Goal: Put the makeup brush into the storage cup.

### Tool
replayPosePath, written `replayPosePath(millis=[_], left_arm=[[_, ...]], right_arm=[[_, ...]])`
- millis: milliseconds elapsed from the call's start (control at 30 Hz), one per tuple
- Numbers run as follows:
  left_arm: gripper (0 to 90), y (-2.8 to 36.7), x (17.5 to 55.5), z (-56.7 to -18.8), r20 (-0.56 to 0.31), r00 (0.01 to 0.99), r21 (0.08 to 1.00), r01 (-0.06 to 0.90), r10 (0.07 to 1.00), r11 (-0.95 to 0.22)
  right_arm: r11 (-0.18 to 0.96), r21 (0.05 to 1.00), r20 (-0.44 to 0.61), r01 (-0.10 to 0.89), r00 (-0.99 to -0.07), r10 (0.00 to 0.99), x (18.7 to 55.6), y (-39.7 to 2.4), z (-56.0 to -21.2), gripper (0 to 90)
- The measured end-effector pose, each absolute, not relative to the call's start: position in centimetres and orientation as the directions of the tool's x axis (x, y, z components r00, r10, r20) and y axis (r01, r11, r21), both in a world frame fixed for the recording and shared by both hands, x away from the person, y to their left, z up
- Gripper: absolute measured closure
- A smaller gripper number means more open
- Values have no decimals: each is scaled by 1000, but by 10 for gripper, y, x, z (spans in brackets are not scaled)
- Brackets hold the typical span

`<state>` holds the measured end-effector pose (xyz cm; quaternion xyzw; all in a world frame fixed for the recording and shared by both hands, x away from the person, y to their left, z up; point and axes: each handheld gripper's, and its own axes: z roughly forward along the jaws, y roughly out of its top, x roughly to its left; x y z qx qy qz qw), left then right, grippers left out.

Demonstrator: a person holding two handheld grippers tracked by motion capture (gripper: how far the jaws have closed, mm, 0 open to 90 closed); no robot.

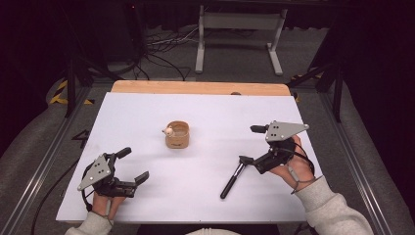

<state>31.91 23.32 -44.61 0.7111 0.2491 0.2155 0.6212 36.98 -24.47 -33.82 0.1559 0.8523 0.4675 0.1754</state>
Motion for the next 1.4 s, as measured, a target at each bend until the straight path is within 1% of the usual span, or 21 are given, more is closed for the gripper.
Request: replayPosePath(millis=[100, 200, 267, 467, 567, 733, 767, 867, 1133, 1267, 1300, 1400], left_arm=[[2, 234, 319, -446, -4, 784, 991, 87, 621, -104], [2, 234, 319, -446, -7, 783, 991, 89, 622, -101], [2, 234, 319, -446, -10, 784, 991, 92, 621, -101], [1, 234, 319, -446, -8, 784, 991, 90, 620, -101], [1, 234, 319, -446, -9, 783, 991, 91, 622, -100], [2, 234, 319, -446, -10, 783, 991, 92, 622, -100], [1, 234, 319, -446, -10, 783, 991, 92, 622, -100], [1, 234, 320, -446, -12, 785, 991, 93, 620, -99], [0, 234, 320, -447, -19, 785, 990, 100, 619, -96], [0, 234, 321, -447, -29, 786, 990, 109, 618, -93], [0, 234, 321, -447, -29, 786, 990, 109, 618, -93], [0, 234, 320, -446, -26, 787, 990, 108, 617, -96]], right_arm=[[533, 840, -158, 102, -894, 419, 372, -243, -336, 8], [580, 807, -151, 111, -911, 384, 375, -239, -332, 6], [618, 779, -163, 104, -919, 359, 377, -237, -330, 6], [676, 732, -191, 87, -926, 327, 380, -233, -322, 6], [712, 698, -201, 75, -934, 296, 383, -229, -320, 1], [769, 636, -201, 62, -949, 243, 387, -221, -323, 0], [769, 636, -201, 62, -949, 243, 387, -221, -323, 0], [806, 589, -192, 57, -959, 209, 390, -214, -326, 0], [859, 511, -177, 38, -973, 149, 397, -202, -335, 0], [889, 456, -158, 44, -979, 129, 399, -196, -336, 27], [889, 456, -158, 44, -979, 129, 399, -196, -336, 27], [908, 417, -152, 37, -982, 110, 400, -191, -338, 31]])
